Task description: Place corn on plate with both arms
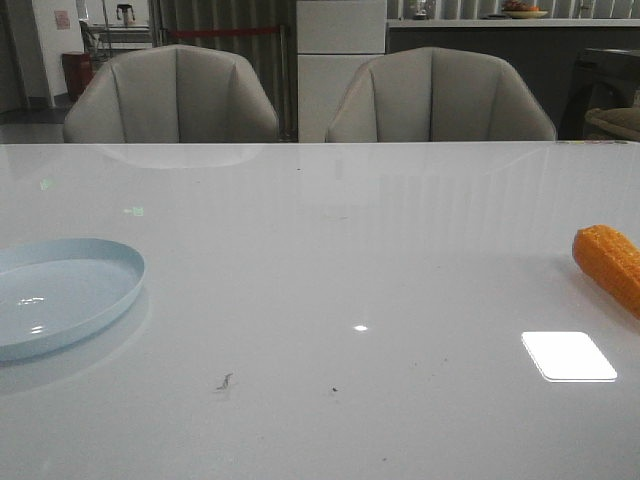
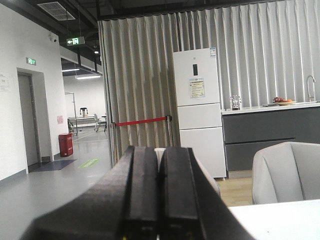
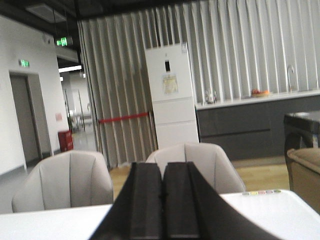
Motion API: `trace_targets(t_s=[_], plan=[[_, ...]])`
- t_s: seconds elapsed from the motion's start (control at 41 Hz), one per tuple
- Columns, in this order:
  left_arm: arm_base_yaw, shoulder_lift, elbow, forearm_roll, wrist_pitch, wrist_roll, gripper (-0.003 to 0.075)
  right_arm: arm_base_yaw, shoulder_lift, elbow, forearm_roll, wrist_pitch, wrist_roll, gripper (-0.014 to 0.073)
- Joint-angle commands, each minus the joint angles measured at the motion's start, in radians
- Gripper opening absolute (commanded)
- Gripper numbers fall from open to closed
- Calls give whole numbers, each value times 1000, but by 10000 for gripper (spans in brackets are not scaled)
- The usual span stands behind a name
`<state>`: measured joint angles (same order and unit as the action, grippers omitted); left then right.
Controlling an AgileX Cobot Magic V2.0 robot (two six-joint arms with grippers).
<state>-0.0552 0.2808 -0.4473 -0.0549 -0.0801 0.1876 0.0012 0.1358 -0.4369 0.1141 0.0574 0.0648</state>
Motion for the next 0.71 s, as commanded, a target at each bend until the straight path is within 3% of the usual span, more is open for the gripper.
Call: trace_targets(t_s=[0.0,0.195,0.317,0.44,0.513,0.61,0.684], plan=[[-1,103,-105,-1,-67,-10,89,-5,127,-128,-15,-14,3,55],[-1,281,-188,-1,57,-10,89,-5,362,-222,-15,-15,3,65],[-1,363,-191,-1,87,-10,101,-5,469,-224,-15,-1,3,186],[-1,430,-189,-3,108,-10,200,-5,558,-224,-15,16,3,415],[-1,472,-189,-3,105,-10,316,-5,603,-224,-15,20,3,526],[-1,520,-189,-3,100,-10,465,-5,644,-224,-15,20,3,564],[-1,556,-189,-3,100,-10,484,-5,674,-224,-15,19,3,562]])
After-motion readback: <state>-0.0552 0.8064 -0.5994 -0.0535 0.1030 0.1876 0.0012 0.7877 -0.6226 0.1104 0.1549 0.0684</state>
